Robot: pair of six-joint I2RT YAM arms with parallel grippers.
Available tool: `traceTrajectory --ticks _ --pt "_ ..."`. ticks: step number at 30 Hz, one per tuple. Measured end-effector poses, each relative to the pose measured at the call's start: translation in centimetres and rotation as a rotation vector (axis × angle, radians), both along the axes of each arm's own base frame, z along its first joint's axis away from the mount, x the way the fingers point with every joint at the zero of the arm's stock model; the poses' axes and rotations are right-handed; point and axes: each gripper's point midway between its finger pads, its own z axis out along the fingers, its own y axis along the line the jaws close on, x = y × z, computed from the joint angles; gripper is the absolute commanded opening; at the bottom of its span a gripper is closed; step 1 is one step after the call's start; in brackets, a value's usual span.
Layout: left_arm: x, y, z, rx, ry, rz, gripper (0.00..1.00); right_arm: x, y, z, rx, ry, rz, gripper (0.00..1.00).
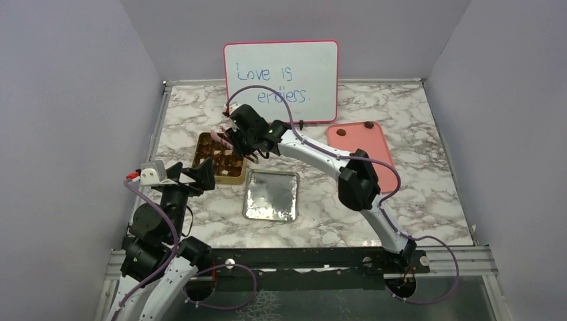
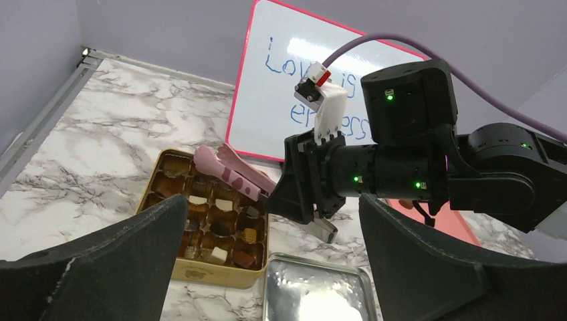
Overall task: Pack the chocolate
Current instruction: Place the fake chocolate in the packing box.
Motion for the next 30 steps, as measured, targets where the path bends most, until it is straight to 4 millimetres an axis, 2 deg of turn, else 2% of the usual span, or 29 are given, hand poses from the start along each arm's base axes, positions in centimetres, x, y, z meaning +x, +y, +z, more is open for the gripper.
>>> traceTrajectory --ticks 5,10,15,18,24,27,30 --pt "0.0 0.0 0.0 0.000 0.000 0.000 0.99 -0.2 -0.3 0.6 0.000 0.000 0.000 0.39" --pt "0.0 0.0 0.0 0.000 0.000 0.000 0.99 -0.8 -1.3 2.6 0.011 -0.011 -0.002 0.38" --pt "0.1 -0.1 -0.1 0.003 0.004 -0.001 0.99 -1.9 -3.6 5.0 0.015 -0.030 -0.018 0.38" --pt "0.2 -0.2 -0.2 0.006 0.010 -0.005 0.99 -2.6 -5.5 5.6 -0.007 -0.040 -0.042 0.38" --pt "1.2 -1.1 -1.3 0.034 0.062 -0.024 0.99 -3.5 -10.8 5.6 -0.087 -0.052 -0.122 0.38" --pt "2.0 -2.1 -2.4 0.062 0.114 -0.053 0.99 -3.6 -14.6 5.3 -0.130 -0.037 -0.181 0.38" --pt "2.8 -3.1 -3.7 0.092 0.169 -0.087 0.99 -2.6 -19.8 5.0 -0.158 -0.015 -0.281 0.39"
